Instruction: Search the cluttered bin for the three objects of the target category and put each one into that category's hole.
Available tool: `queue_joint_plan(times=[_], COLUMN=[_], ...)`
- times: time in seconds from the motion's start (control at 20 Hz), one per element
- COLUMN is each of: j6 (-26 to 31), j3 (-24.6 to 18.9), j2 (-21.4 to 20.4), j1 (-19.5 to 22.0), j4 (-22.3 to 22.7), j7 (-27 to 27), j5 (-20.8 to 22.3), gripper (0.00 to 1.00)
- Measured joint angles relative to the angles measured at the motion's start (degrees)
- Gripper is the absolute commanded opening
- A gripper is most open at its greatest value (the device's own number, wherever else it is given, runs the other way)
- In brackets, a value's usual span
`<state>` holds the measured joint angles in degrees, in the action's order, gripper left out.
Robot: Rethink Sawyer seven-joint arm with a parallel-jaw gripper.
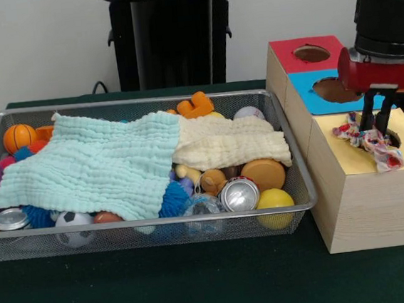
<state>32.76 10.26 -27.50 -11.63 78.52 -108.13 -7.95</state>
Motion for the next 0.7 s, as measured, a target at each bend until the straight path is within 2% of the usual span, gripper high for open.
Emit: queue_joint_plan(times=[0.7], j6=[-0.02], j3=[0.01], j2=[-0.04], j1=[0.17], j4=[-0.09], j7=[0.0], j5=[-2.56], gripper=[0.0])
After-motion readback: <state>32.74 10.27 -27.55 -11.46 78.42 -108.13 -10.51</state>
